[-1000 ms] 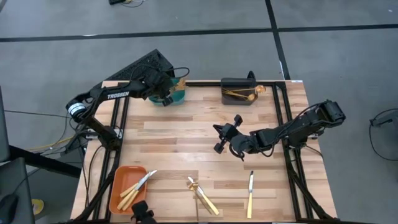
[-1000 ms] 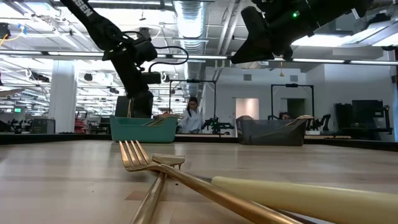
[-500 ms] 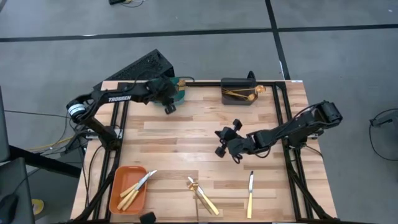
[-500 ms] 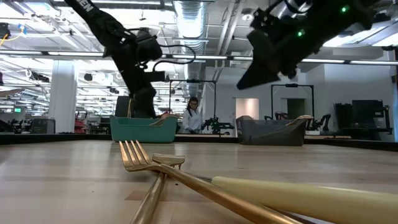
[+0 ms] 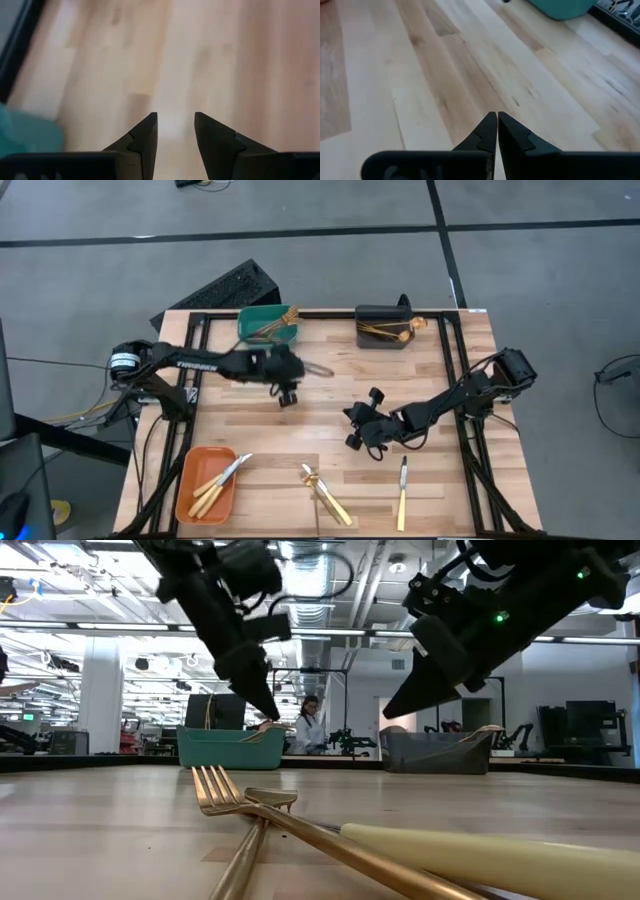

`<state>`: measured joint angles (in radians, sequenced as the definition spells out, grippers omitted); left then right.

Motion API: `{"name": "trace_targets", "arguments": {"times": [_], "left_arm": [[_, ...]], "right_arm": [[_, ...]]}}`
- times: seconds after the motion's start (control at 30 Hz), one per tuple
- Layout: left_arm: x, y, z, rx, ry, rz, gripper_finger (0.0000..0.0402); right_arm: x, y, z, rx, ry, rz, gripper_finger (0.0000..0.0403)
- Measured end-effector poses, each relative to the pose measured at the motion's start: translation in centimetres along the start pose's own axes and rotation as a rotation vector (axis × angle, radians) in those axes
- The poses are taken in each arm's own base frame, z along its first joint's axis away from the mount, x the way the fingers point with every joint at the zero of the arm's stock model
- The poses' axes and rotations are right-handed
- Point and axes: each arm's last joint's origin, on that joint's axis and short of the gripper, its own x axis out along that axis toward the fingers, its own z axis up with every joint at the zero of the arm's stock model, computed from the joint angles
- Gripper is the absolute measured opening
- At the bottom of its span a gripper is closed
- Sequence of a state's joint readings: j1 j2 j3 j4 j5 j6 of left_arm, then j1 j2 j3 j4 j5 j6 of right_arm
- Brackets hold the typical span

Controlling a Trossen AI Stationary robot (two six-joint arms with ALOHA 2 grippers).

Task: Sort silverware by color (type)
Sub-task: Put the yellow table knife into the orange bin

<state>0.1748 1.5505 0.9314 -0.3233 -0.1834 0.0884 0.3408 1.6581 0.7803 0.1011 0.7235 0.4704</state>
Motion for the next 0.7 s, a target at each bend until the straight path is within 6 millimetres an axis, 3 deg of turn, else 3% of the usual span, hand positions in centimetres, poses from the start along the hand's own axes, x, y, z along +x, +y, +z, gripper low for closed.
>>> {"name": "trace_targets", "arguments": {"times": [0.17, 0.3, 0.5, 0.7], "left_arm": [[-1.1, -4.7, 0.3, 0.087, -0.04, -0.036, 0.0118], [-1.9, -7.1, 0.0, 0.159, -0.048, -0.009, 0.0118], [-2.5, -8.7, -0.6, 0.215, -0.033, 0.046, 0.0118], [-3.1, -8.4, -0.5, 0.217, -0.045, 0.095, 0.0118]], "right_arm": [[-0.3, 0.5, 0.1, 0.014, 0.003, 0.067, 0.0041], [-0.2, 0.6, 0.2, 0.039, 0.002, 0.088, 0.005], [-0.1, 0.4, 0.4, 0.134, -0.005, 0.085, 0.0067], [0.5, -0.3, 0.6, 0.149, -0.001, 0.057, 0.0069]]}}
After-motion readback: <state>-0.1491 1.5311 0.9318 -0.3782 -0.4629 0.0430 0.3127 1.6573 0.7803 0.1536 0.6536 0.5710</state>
